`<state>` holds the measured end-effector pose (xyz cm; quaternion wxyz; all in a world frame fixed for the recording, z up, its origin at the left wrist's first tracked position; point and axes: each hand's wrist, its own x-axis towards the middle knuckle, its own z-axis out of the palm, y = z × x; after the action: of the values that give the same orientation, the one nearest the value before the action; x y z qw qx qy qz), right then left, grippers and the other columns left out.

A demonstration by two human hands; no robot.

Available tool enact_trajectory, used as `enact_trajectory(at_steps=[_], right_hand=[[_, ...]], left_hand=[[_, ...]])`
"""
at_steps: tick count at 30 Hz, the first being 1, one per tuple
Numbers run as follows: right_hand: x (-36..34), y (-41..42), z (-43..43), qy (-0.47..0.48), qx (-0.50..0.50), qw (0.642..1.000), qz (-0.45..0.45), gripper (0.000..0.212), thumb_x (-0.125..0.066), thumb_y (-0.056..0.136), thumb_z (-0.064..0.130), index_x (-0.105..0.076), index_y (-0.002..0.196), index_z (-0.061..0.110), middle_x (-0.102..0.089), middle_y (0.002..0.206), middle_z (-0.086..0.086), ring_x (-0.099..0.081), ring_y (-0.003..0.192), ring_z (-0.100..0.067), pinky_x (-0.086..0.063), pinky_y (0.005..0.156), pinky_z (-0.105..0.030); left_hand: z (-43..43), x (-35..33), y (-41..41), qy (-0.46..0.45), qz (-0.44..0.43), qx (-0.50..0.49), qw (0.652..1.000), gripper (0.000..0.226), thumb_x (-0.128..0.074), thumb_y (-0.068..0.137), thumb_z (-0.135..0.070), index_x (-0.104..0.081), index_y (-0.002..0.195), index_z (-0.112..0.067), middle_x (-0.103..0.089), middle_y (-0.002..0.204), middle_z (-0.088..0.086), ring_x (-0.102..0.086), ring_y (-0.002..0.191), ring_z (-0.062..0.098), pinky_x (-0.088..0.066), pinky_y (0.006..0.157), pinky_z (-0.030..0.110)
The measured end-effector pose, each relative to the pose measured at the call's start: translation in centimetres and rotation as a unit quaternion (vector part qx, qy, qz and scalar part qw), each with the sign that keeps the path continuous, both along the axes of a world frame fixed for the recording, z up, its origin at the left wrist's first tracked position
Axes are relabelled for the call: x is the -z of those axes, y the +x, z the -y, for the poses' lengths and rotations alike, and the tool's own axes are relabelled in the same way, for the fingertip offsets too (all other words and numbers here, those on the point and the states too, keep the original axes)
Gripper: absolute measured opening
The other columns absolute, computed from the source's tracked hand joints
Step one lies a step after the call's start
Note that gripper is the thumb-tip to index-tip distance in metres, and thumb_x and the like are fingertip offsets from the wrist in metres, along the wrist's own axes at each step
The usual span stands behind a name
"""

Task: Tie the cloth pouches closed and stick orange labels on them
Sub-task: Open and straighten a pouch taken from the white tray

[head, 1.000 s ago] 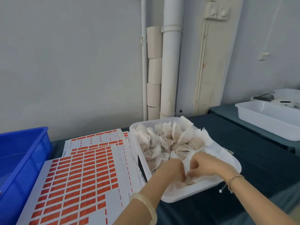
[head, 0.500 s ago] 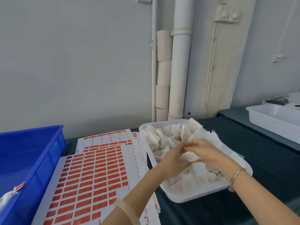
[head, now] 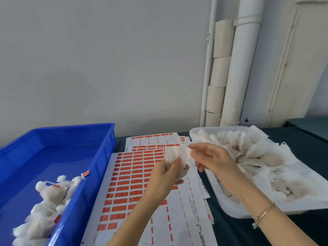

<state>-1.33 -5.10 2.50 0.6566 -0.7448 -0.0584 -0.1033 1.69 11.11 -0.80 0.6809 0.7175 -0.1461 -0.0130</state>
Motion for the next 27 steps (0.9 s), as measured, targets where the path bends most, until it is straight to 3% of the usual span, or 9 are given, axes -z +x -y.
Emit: enact_trajectory(at_steps=[4, 9, 12, 15, 19, 21, 23, 24, 27], right_hand=[[1.3, 0.6, -3.0, -0.045, 0.013, 0.999, 0.025, 0.009, -0.072, 0.083, 0.02, -0.074, 0.092, 0.018, -0.072, 0.078, 0.005, -0.067, 0.065, -0.011, -0.054, 0.064, -0.022], [1.9, 1.5, -4.6, -0.041, -0.022, 0.999, 0.02, 0.01, -0.069, 0.085, 0.019, -0.073, 0.092, 0.024, -0.073, 0.093, 0.011, -0.068, 0.09, -0.006, -0.054, 0.075, -0.017], [1.5, 1.7, -5.1, -0.028, -0.061, 0.997, 0.026, 0.008, -0.068, 0.08, 0.029, -0.074, 0.086, 0.031, -0.072, 0.098, 0.012, -0.065, 0.097, -0.003, -0.051, 0.076, -0.011], [1.0, 2.0, -5.4, -0.002, -0.114, 0.993, 0.024, 0.011, -0.066, 0.076, 0.035, -0.074, 0.082, 0.032, -0.07, 0.109, 0.009, -0.061, 0.109, -0.006, -0.051, 0.084, -0.019], [0.8, 2.1, -5.5, 0.024, -0.173, 0.984, 0.026, 0.013, -0.067, 0.073, 0.045, -0.074, 0.079, 0.036, -0.066, 0.121, 0.007, -0.054, 0.122, -0.013, -0.043, 0.101, -0.039], [0.8, 2.2, -5.6, 0.014, -0.184, 0.983, 0.02, 0.008, -0.066, 0.076, 0.041, -0.073, 0.079, 0.037, -0.064, 0.124, 0.008, -0.053, 0.124, -0.016, -0.047, 0.095, -0.04], [0.7, 2.2, -5.7, 0.017, -0.191, 0.981, 0.014, 0.01, -0.064, 0.079, 0.035, -0.073, 0.08, 0.036, -0.064, 0.123, 0.007, -0.054, 0.122, -0.019, -0.052, 0.086, -0.036], [0.7, 2.1, -5.8, 0.025, -0.193, 0.981, 0.011, 0.011, -0.064, 0.079, 0.033, -0.074, 0.081, 0.034, -0.066, 0.121, 0.004, -0.055, 0.121, -0.021, -0.053, 0.086, -0.035], [1.0, 1.7, -6.0, 0.021, -0.159, 0.987, 0.006, 0.018, -0.063, 0.079, 0.035, -0.076, 0.09, 0.031, -0.069, 0.113, 0.004, -0.06, 0.113, -0.014, -0.052, 0.092, -0.028]], left_hand=[[-3.2, 0.8, -1.2, -0.017, -0.072, -0.005, 0.997, 0.011, -0.053, 0.094, -0.036, -0.053, 0.085, -0.029, -0.062, 0.079, -0.016, -0.064, 0.074, 0.007, -0.048, 0.053, 0.007], [-5.5, 1.3, -2.5, -0.121, -0.164, -0.018, 0.979, 0.028, -0.049, 0.095, -0.005, -0.052, 0.081, -0.03, -0.056, 0.085, -0.016, -0.064, 0.074, 0.003, -0.048, 0.057, 0.007], [-6.0, 0.9, -1.8, -0.188, -0.233, 0.0, 0.954, 0.022, -0.044, 0.098, -0.03, -0.054, 0.117, -0.027, -0.061, 0.118, -0.002, -0.057, 0.108, 0.02, -0.051, 0.083, 0.028], [-6.3, 0.1, -1.5, -0.204, -0.258, 0.092, 0.94, 0.086, -0.045, 0.07, -0.077, -0.045, 0.126, -0.011, -0.063, 0.116, 0.01, -0.062, 0.102, 0.03, -0.054, 0.074, 0.034], [-6.7, 0.2, -1.4, -0.299, -0.277, 0.161, 0.899, 0.058, -0.061, 0.058, -0.049, -0.056, 0.105, -0.016, -0.076, 0.089, 0.003, -0.073, 0.081, 0.021, -0.059, 0.065, 0.036], [-6.7, 0.5, -1.3, -0.255, -0.235, 0.168, 0.923, 0.05, -0.071, 0.055, -0.034, -0.055, 0.099, -0.018, -0.074, 0.083, 0.003, -0.072, 0.077, 0.013, -0.058, 0.072, 0.033], [-6.1, 0.3, -1.1, -0.135, -0.155, 0.134, 0.969, 0.026, -0.072, 0.077, -0.018, -0.053, 0.091, -0.026, -0.068, 0.082, -0.005, -0.067, 0.079, 0.007, -0.056, 0.079, 0.034], [-5.9, 0.2, -1.2, -0.104, -0.154, 0.123, 0.975, 0.015, -0.066, 0.084, -0.025, -0.054, 0.093, -0.028, -0.068, 0.084, -0.004, -0.067, 0.083, 0.01, -0.055, 0.08, 0.033], [-5.5, 0.1, -1.6, -0.069, -0.125, 0.123, 0.982, 0.036, -0.065, 0.069, -0.049, -0.064, 0.1, -0.029, -0.069, 0.088, -0.007, -0.068, 0.085, 0.014, -0.055, 0.074, 0.023]])
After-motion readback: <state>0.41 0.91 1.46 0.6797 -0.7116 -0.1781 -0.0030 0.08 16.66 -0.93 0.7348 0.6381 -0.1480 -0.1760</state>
